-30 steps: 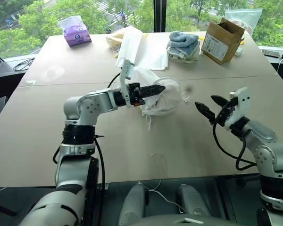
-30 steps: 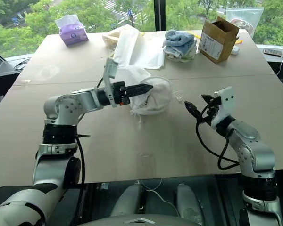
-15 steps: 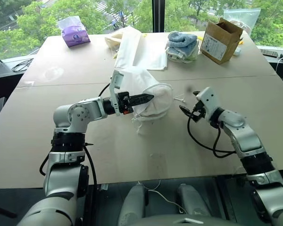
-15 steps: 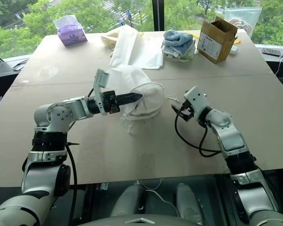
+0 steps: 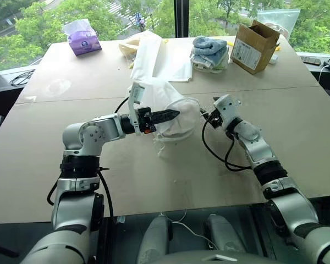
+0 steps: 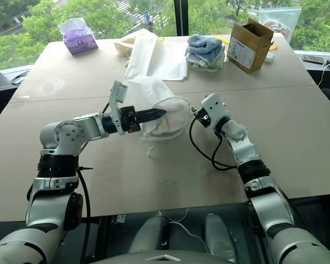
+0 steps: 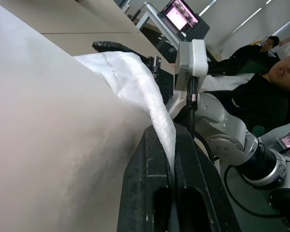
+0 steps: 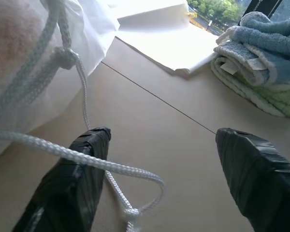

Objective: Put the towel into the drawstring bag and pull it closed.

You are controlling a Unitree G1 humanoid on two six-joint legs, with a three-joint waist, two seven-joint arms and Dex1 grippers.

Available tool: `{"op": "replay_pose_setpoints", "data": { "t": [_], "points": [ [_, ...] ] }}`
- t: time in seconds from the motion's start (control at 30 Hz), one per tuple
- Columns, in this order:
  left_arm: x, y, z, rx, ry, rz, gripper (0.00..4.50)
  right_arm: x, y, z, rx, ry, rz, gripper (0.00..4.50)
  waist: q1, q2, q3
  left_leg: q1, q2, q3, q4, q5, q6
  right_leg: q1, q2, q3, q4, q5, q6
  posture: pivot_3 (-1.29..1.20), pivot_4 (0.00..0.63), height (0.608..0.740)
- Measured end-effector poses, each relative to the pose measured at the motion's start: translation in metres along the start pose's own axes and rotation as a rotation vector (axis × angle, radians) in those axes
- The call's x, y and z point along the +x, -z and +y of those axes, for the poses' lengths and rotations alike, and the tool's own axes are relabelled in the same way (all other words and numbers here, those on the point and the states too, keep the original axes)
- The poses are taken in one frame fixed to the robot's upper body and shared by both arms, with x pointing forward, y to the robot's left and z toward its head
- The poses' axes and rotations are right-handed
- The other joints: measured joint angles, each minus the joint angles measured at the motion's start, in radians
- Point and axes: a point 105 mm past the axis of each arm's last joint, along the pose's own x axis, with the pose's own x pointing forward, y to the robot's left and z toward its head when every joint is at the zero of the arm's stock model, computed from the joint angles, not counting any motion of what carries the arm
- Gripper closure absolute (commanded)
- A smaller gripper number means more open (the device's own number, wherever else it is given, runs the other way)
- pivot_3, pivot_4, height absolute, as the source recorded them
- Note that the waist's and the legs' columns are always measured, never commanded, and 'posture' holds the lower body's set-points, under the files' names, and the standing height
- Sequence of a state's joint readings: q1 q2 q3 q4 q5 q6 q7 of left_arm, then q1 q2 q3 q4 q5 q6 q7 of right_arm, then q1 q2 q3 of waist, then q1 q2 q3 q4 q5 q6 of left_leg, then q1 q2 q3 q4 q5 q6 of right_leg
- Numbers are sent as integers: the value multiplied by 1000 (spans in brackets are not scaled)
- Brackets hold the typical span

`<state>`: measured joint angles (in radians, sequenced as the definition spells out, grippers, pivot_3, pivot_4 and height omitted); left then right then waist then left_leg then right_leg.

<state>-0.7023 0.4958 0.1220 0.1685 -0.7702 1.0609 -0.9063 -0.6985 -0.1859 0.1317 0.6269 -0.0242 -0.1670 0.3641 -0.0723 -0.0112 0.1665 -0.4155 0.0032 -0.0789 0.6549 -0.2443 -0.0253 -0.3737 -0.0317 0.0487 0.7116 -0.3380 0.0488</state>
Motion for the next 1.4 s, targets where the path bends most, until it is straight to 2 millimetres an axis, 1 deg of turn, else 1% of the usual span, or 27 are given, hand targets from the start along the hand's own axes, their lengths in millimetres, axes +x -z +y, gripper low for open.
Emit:
{"op": "replay_pose_setpoints", "data": {
  "t": [0.03,0.07,0.1,0.17,0.2,0.27,0.37,0.47,0.53,0.6,0.67,0.73,0.8,0.83,0.9,0.97,1.0,1.03,1.07,1.1,1.13,1.17,1.2,1.27,1.3,1.37,1.4],
  "points": [
    [0,0,0,0,-3,-1,4500,1,-2,0,27,21,-21,2904,0,0,0,0,0,0,0,0,0,0,0,0,0,0,0,0,150,740],
    [0,-1,1,0,-7,-3,4500,1,-4,-3,52,49,-40,3196,0,0,0,0,0,0,0,0,0,0,0,0,0,0,0,0,150,740],
    [-1,-1,1,0,-11,-6,4500,0,-7,-8,77,89,-63,3731,0,0,0,0,0,0,0,0,0,0,0,0,0,0,0,0,150,740],
    [-2,-2,2,-2,-16,-12,4500,-2,-9,-18,90,154,-84,4420,1,0,0,0,0,0,0,0,0,0,0,0,0,0,0,0,150,740],
    [-3,-2,2,-5,-18,-17,4500,-4,-10,-26,96,198,-95,4420,1,0,0,0,0,0,0,0,0,0,0,0,0,0,0,0,150,740],
    [-4,-2,3,-6,-21,-21,4500,-7,-12,-32,101,238,-108,4420,0,0,0,0,0,0,0,0,0,0,0,0,0,0,0,0,150,740],
    [-3,-3,4,-5,-38,-31,4500,-17,-20,-49,116,341,-153,4420,0,0,0,0,0,0,0,0,0,0,0,0,1,0,0,0,150,740],
    [0,-7,8,7,-68,-56,4500,-31,-35,-62,104,416,-206,4420,2,0,0,0,0,0,0,0,0,0,0,0,1,0,0,0,150,740],
    [2,-14,10,19,-89,-88,4500,-41,-48,-72,87,459,-239,4420,3,0,0,0,0,0,0,0,0,0,0,0,1,0,0,0,150,740],
    [4,-27,11,40,-115,-128,4500,-52,-73,-85,44,495,-289,4420,5,0,0,0,0,0,0,0,0,-1,0,0,1,0,0,0,150,740],
    [8,-42,6,75,-118,-155,4500,-61,-101,-95,8,517,-350,4420,5,0,0,-1,0,0,0,0,0,-1,0,0,1,0,0,0,150,740],
    [15,-64,-6,98,-79,-209,4500,-69,-130,-102,-22,530,-410,4420,4,0,0,-1,0,0,0,0,0,-1,0,0,1,0,0,0,150,740],
    [20,-85,-18,96,-36,-262,4500,-72,-151,-107,-40,538,-446,4420,3,0,0,-1,-1,0,0,0,0,-1,0,0,1,0,0,0,150,740],
    [22,-99,-25,109,-22,-285,4500,-75,-167,-110,-53,540,-477,4420,2,0,0,-1,-1,0,0,0,0,-1,0,1,1,0,0,0,150,740],
    [24,-108,-31,134,-21,-285,4500,-78,-183,-110,-65,536,-512,4420,1,0,0,0,-1,1,-1,0,0,-1,0,1,1,0,0,0,150,740],
    [28,-103,-26,184,-67,-226,4500,-81,-196,-107,-95,514,-534,4420,1,0,0,1,-1,1,-2,0,0,-1,0,1,1,0,0,0,150,740],
    [30,-100,-23,196,-78,-211,4500,-81,-198,-105,-97,505,-533,4420,1,0,0,0,-1,1,-2,0,0,-1,0,1,1,0,0,0,150,740],
    [33,-98,-22,200,-81,-209,4067,-79,-198,-101,-91,486,-526,4500,2,0,0,-1,-1,1,-2,0,0,-2,0,1,1,0,0,0,150,740],
    [34,-99,-22,210,-81,-214,3929,-77,-197,-98,-85,472,-521,4500,2,0,0,-1,-1,1,-2,0,0,-2,0,2,1,0,0,0,150,740],
    [35,-99,-23,243,-73,-215,3583,-75,-197,-95,-84,459,-513,4500,2,0,0,-1,-1,2,-2,0,0,-2,0,2,1,0,0,0,150,740],
    [36,-98,-23,265,-69,-211,3365,-74,-198,-93,-84,452,-510,4500,3,0,0,-1,-1,2,-2,0,0,-2,0,2,1,0,0,0,150,740],
    [36,-96,-21,300,-75,-203,2717,-74,-199,-91,-86,441,-509,4500,2,0,0,-1,-1,2,-2,0,0,-2,0,2,1,0,0,0,150,740],
    [36,-92,-19,325,-87,-189,2321,-73,-200,-90,-86,438,-511,4500,3,0,0,-1,-1,1,-2,0,0,-2,0,2,1,0,0,0,150,740],
    [34,-79,-8,381,-126,-139,2321,-72,-202,-88,-83,430,-509,4500,1,1,0,0,-1,2,-2,0,0,-2,0,3,1,0,0,0,150,740],
    [31,-65,0,398,-147,-99,2321,-71,-205,-87,-83,427,-515,4500,0,1,0,0,-1,2,-2,0,0,-3,0,3,1,0,0,0,150,740],
    [25,-42,11,390,-164,-47,2321,-71,-209,-85,-81,418,-525,4500,1,1,0,-1,0,2,-2,0,0,-3,0,3,1,0,0,0,150,740],
    [24,-37,13,385,-165,-39,2321,-70,-210,-85,-81,417,-525,4500,2,1,0,-1,0,2,-2,0,0,-3,0,3,1,0,0,0,150,740]
  ]
}}
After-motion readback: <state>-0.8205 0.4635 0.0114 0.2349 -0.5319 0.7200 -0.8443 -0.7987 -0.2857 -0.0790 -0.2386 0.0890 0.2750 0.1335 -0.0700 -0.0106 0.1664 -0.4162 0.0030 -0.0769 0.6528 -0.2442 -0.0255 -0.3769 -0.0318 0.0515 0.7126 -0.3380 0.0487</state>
